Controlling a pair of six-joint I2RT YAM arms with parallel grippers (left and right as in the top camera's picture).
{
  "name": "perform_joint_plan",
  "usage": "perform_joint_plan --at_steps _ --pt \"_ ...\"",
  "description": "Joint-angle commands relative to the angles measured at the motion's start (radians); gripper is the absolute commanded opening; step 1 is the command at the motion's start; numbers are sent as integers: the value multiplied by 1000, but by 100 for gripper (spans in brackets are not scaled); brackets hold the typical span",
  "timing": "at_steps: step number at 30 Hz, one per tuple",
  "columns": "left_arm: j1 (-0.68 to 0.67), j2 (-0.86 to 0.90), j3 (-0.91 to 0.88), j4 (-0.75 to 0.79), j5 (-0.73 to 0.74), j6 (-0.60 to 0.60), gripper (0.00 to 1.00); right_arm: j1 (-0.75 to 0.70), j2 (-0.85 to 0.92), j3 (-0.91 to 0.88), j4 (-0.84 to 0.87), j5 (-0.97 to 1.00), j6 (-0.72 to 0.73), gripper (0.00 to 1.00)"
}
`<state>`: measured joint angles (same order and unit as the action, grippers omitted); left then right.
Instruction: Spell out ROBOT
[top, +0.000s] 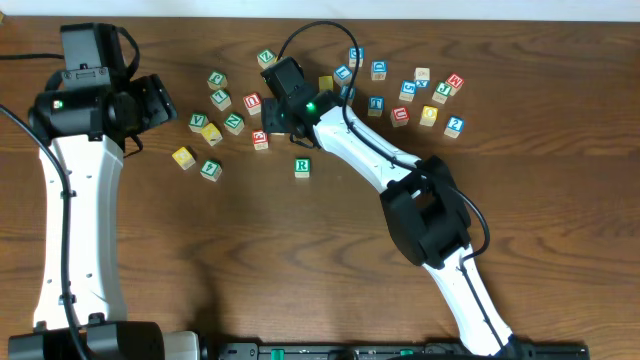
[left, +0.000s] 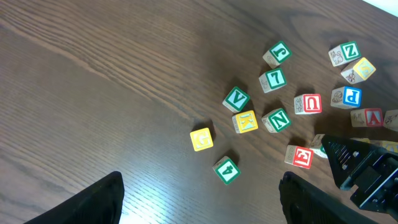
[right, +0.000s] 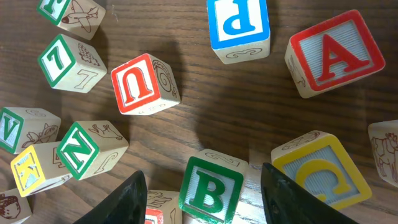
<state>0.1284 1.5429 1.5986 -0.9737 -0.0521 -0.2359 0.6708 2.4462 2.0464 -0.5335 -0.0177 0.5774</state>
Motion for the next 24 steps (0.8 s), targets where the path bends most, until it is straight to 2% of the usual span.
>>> perform_joint_plan --at_steps 1,7,16,24 --pt "1 0 -7 -5 -12 -6 79 15 18 14 -2 16 -7 54" --pt "1 0 -7 -5 -12 -6 79 -6 14 55 -45 14 -23 54" --pt "1 20 -7 -2 -8 -6 79 -64 14 179 -169 4 -139 54" --pt "1 32 -7 -2 -8 -6 79 -99 18 182 -227 50 -212 54"
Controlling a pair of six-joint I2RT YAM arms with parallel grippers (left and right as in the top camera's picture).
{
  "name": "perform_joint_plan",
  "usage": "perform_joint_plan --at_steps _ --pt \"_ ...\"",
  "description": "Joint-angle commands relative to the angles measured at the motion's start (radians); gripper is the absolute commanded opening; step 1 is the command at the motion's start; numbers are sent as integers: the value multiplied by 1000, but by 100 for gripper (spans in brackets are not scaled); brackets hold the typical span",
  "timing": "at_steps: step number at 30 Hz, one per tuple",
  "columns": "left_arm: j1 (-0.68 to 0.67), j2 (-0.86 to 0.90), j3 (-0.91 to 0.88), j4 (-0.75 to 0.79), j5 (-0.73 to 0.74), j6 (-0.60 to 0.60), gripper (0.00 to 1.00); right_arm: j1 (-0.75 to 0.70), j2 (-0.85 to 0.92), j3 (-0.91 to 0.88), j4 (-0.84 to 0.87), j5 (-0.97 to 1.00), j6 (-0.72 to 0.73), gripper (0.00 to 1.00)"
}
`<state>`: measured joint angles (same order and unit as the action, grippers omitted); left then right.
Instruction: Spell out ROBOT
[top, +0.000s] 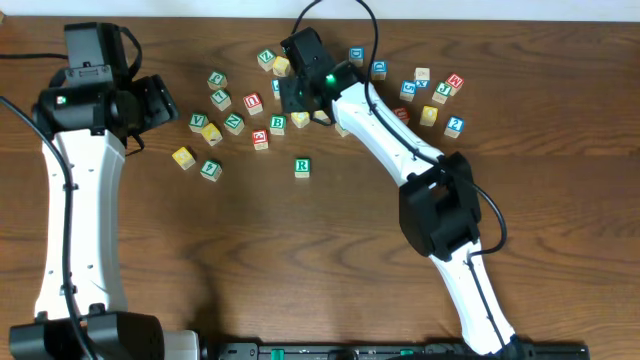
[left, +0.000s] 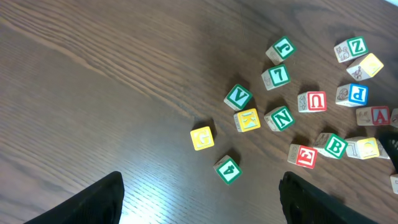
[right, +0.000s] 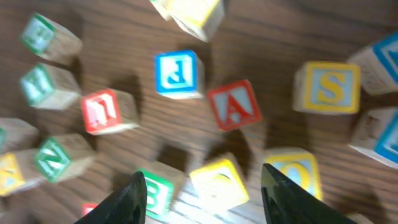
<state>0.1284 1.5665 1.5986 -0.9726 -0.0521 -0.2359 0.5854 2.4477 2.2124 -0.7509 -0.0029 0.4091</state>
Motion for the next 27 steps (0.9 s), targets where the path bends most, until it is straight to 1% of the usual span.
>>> perform_joint_plan --at_steps 1,6,14,21,27 --pt "1 8 -7 -2 -8 -6 79 -21 17 16 -13 35 -43 54" --pt "1 8 -7 -2 -8 -6 79 -44 36 16 -13 40 -46 54" --pt "1 8 -7 -3 -8 -6 79 -66 72 16 -6 50 -145 52" --pt "1 8 -7 -3 -8 -6 79 -74 75 16 0 50 -217 47" --pt "1 8 -7 -3 -8 -6 79 -73 87 16 6 50 -217 42"
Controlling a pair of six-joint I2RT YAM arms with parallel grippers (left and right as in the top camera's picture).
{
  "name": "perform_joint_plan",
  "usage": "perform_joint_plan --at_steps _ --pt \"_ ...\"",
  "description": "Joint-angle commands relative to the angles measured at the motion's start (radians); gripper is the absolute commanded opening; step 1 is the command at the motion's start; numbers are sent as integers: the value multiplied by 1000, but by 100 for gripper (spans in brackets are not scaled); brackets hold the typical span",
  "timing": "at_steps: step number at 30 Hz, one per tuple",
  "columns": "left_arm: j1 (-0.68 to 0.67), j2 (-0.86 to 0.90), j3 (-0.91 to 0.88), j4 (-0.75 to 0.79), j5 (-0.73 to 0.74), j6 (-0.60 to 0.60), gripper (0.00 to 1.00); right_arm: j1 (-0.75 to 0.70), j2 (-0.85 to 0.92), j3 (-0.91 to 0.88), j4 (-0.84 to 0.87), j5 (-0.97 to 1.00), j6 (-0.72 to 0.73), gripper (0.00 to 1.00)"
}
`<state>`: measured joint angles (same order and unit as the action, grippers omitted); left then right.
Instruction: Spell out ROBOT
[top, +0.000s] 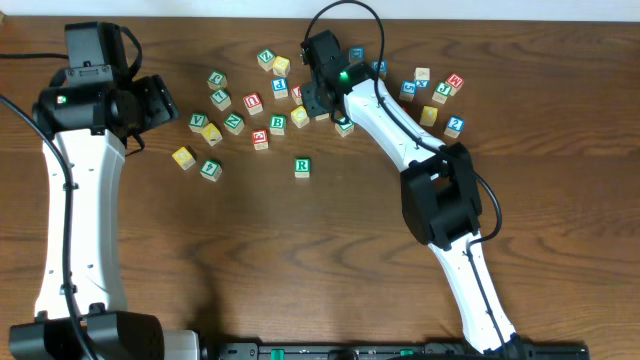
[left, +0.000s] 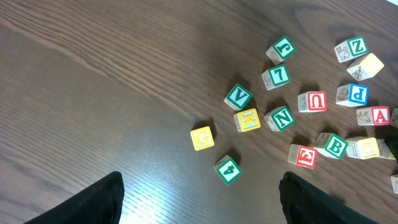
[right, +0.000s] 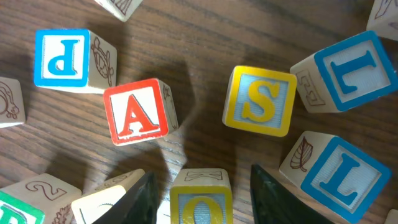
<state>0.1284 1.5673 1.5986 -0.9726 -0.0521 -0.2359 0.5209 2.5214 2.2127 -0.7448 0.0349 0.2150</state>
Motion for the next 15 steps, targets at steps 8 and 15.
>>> perform_joint_plan --at_steps 8,15 --pt "1 8 -7 -3 -8 -6 79 -9 33 16 -14 12 -22 32" --pt "1 8 -7 -3 -8 -6 79 -9 33 16 -21 12 -22 23"
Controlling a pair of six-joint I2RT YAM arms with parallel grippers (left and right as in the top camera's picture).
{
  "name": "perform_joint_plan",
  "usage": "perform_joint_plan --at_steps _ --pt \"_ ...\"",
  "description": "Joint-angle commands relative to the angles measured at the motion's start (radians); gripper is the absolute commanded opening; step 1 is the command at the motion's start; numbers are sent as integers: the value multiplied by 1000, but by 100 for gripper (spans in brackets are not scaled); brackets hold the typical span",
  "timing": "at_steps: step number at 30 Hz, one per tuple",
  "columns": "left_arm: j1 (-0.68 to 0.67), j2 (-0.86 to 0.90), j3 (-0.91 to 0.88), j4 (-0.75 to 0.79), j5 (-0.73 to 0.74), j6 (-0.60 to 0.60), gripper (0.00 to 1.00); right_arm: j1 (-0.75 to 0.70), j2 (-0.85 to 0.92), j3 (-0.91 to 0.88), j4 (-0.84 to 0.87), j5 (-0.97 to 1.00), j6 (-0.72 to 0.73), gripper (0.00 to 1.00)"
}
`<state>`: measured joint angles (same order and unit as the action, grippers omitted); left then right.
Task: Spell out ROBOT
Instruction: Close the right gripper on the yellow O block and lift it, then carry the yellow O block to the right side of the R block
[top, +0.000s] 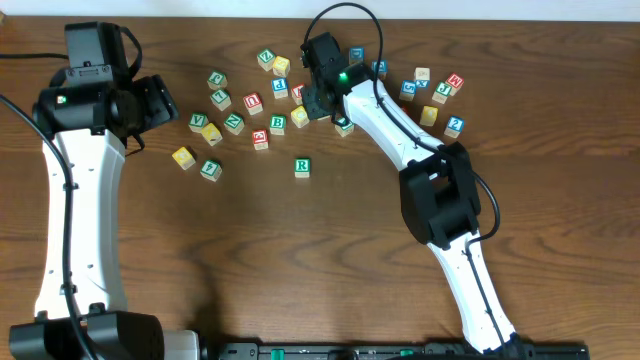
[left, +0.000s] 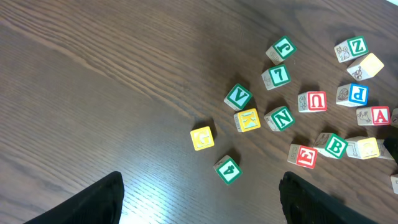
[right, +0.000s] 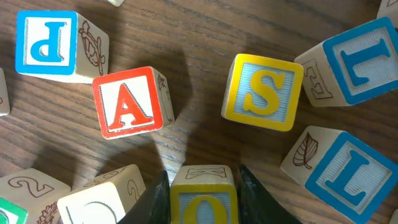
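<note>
In the right wrist view, my right gripper (right: 203, 182) is shut on a yellow O block (right: 203, 202), one finger pressed against each side. A red A (right: 127, 102) and a yellow S (right: 264, 91) lie just beyond it. From overhead, this gripper (top: 319, 104) is in the middle of the block cluster, and the green R block (top: 302, 167) sits alone nearer the front. A green B (left: 336, 146) shows in the left wrist view. My left gripper (left: 199, 208) hangs open above bare table at the left, holding nothing.
Loose letter blocks crowd the O: a yellow block (right: 102, 202) to its left, two blue-lettered blocks (right: 345, 174) to its right, a blue P (right: 53, 40) beyond. More blocks lie at the back right (top: 430, 100) and left (top: 210, 135) of the brown table.
My right gripper's fingers stood apart on either side of the yellow O; now they are shut against its sides. The left arm and the other blocks have not moved.
My right gripper was first open over the green B in the left part of the cluster. Then it was farther right, above the A and S. Then it stood open astride the yellow O, and now grips it. The left arm stayed still throughout.
</note>
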<state>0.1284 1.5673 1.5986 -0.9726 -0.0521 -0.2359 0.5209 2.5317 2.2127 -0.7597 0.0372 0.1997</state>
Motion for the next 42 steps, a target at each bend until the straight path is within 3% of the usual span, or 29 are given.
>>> perform_joint_plan --at_steps 1,15,21,29,42 --pt "1 8 -7 -3 -8 -6 79 -9 19 16 -8 10 -6 22" --pt "1 8 -7 -3 -8 -6 79 -14 -176 17 -101 9 65 16" --pt "1 8 -7 -3 -8 -6 79 -10 -260 17 -238 -48 135 13" --pt "1 8 -7 -2 -8 -6 79 33 -245 0 -435 -84 190 14" --pt "1 8 -7 1 -8 -6 79 91 -236 -235 -319 -62 302 13"
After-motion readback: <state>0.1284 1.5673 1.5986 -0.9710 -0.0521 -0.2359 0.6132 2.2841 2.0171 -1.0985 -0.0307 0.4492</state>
